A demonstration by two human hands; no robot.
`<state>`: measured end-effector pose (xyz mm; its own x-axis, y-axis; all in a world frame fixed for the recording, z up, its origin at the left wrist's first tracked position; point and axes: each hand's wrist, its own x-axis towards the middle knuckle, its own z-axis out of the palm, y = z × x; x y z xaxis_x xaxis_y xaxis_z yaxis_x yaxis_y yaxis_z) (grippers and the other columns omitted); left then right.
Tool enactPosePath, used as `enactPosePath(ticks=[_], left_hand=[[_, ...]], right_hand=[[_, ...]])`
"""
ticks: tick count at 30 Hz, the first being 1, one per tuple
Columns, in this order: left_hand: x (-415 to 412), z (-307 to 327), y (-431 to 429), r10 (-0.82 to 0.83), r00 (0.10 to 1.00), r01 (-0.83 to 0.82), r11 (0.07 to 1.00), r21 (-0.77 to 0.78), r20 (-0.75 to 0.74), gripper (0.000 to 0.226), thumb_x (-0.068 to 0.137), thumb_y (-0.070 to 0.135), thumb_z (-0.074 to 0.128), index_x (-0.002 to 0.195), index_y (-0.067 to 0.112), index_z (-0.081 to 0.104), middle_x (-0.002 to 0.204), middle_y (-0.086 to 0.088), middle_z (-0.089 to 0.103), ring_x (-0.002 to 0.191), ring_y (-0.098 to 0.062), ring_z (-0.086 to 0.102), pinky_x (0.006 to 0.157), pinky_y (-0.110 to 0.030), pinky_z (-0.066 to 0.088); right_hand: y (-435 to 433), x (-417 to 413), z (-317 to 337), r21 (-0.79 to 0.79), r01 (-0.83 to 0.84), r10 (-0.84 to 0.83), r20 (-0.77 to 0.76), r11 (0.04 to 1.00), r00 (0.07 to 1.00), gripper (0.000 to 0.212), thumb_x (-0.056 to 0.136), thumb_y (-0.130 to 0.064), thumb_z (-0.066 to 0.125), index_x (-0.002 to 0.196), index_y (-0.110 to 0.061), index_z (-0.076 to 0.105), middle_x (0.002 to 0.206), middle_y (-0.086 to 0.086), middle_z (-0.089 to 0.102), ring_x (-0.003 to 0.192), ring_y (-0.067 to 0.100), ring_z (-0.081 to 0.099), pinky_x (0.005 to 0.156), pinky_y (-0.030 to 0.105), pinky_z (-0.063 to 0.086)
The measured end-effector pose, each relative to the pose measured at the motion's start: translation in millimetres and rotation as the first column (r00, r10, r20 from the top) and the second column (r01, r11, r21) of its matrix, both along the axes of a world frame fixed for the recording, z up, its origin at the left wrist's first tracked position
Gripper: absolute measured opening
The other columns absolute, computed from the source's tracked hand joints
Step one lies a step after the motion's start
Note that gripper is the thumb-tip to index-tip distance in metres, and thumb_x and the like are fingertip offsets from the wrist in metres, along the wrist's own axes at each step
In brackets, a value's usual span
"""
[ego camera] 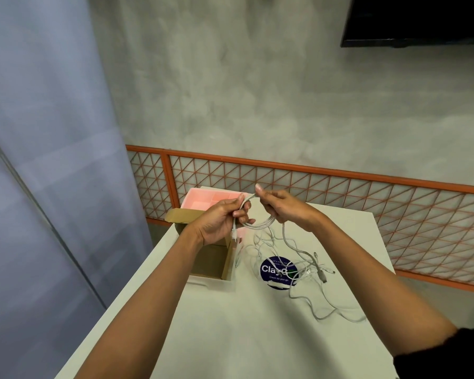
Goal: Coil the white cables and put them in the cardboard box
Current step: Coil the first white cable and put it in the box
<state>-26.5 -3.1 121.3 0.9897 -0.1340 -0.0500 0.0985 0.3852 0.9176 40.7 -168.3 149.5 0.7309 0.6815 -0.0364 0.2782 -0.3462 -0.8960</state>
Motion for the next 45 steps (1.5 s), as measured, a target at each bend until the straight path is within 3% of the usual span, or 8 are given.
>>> enactPosePath(ticks=[8,15,18,21,27,32,38,45], left_hand=[[4.6,-10.7,-14.6,0.103,0.994,-0.101,0.995,-0.025,0.049,0.037,0.103,0.03,0.032,0.073,0.013,0.045,0.046,0.012,0.028,0.037,-0.002,0.025,0.053,-0.017,0.045],[11.6,-2.7,-20.1,0.118,0.988,-0.14,0.961,0.238,0.102,0.037,0.102,0.032,0.035,0.068,0.019,0.035,0.049,0.009,0.023,0.042,-0.007,0.022,0.06,-0.024,0.045],[13.5,-2.5,-14.9,0.148,0.983,-0.172,0.948,0.269,0.107,0.037,0.102,0.033,0.035,0.067,0.019,0.034,0.049,0.01,0.026,0.043,-0.006,0.026,0.056,-0.024,0.036],[15.7,-4.5,-8.4,0.192,0.974,-0.219,0.928,0.301,0.118,0.038,0.102,0.033,0.036,0.067,0.018,0.036,0.05,0.011,0.03,0.044,-0.005,0.03,0.055,-0.025,0.032],[24.0,1.6,8.0,0.279,0.945,-0.321,0.894,0.313,0.173,0.04,0.102,0.035,0.034,0.066,0.018,0.04,0.051,0.008,0.031,0.046,-0.007,0.031,0.055,-0.024,0.036],[23.5,6.2,9.2,0.219,0.966,-0.257,0.881,0.397,0.14,0.04,0.101,0.035,0.036,0.065,0.019,0.04,0.048,0.011,0.032,0.045,-0.005,0.032,0.06,-0.027,0.034],[19.6,11.1,2.6,0.021,0.996,-0.053,0.923,0.381,0.088,0.039,0.102,0.034,0.035,0.066,0.019,0.033,0.053,0.009,0.023,0.045,-0.007,0.022,0.054,-0.022,0.033],[19.6,5.6,-1.3,-0.101,0.993,0.081,0.95,0.303,0.052,0.041,0.1,0.037,0.035,0.065,0.018,0.034,0.057,0.002,0.018,0.045,-0.008,0.019,0.052,-0.019,0.037]], right_hand=[[17.6,0.7,-10.8,-0.081,0.206,-0.184,0.22,0.975,0.958,0.058,0.092,-0.063,0.035,0.062,-0.014,0.04,0.061,0.004,0.034,0.054,0.014,0.031,0.059,0.031,0.025],[8.6,9.3,-9.1,0.013,0.172,-0.172,0.03,0.985,0.985,0.052,0.088,-0.065,0.044,0.063,-0.019,0.044,0.058,-0.001,0.04,0.046,0.007,0.028,0.048,0.023,0.024],[-2.5,16.1,-13.0,0.093,0.099,-0.096,-0.033,0.991,0.995,0.041,0.097,-0.05,0.039,0.092,-0.015,0.06,0.076,0.002,0.049,0.056,0.007,0.036,0.054,0.021,0.032],[-18.9,22.8,-15.5,0.133,0.025,-0.006,-0.135,0.991,0.991,0.032,0.1,-0.026,0.045,0.127,-0.01,0.049,0.094,0.001,0.052,0.067,0.008,0.044,0.062,0.02,0.042],[-36.2,25.7,-16.4,-0.133,-0.22,0.204,-0.123,0.966,0.971,0.022,0.095,-0.017,0.055,0.108,-0.003,0.066,0.079,-0.004,0.06,0.071,0.007,0.053,0.07,0.02,0.043],[-34.8,35.0,-19.7,-0.408,-0.038,0.12,0.178,0.912,0.977,0.027,0.095,-0.033,0.054,0.087,-0.013,0.07,0.065,-0.005,0.057,0.056,0.007,0.048,0.055,0.017,0.038],[-19.7,43.8,-15.8,0.138,0.355,-0.359,0.011,0.925,0.933,0.022,0.098,-0.014,0.049,0.093,0.005,0.058,0.062,0.015,0.06,0.041,0.01,0.06,0.047,0.021,0.055],[0.2,51.0,6.9,0.435,0.48,-0.443,-0.191,0.762,0.876,0.022,0.098,-0.006,0.047,0.077,-0.007,0.055,0.061,0.012,0.062,0.042,0.008,0.062,0.05,0.02,0.056]])
